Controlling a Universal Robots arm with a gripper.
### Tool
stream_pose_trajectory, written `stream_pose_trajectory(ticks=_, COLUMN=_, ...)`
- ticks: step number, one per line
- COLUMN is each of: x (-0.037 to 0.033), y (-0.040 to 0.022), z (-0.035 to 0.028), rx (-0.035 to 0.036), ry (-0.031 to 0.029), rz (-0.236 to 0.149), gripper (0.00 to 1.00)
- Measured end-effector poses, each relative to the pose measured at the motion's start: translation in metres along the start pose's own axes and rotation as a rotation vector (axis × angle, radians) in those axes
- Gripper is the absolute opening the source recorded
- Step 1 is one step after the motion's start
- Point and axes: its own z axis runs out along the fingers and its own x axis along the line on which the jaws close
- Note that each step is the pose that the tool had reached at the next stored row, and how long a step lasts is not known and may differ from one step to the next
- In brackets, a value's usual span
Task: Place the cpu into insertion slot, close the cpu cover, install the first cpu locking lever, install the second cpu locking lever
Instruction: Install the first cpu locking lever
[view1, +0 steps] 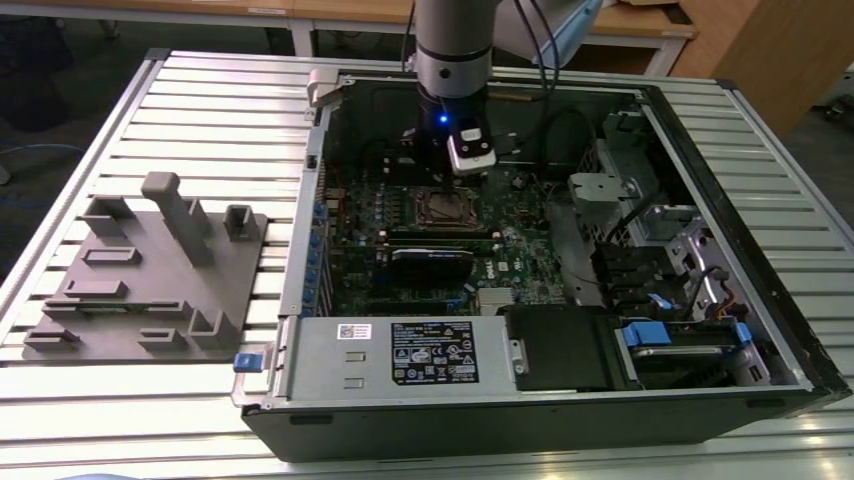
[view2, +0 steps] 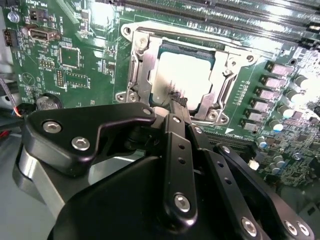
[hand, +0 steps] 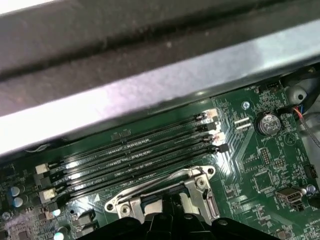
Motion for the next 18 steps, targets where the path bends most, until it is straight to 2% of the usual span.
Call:
stream_pose_trajectory(ticks=2, x=-0.0004, y=0.0001, z=0.0000, rx=0.0042, ry=0.0007, rz=0.000, gripper=0.10)
stream_pose_trajectory(ticks=18, x=-0.0008, y=0.0003, z=-0.0015, rx=0.0039, ry=0.0009, rz=-0.005, gripper=0.10)
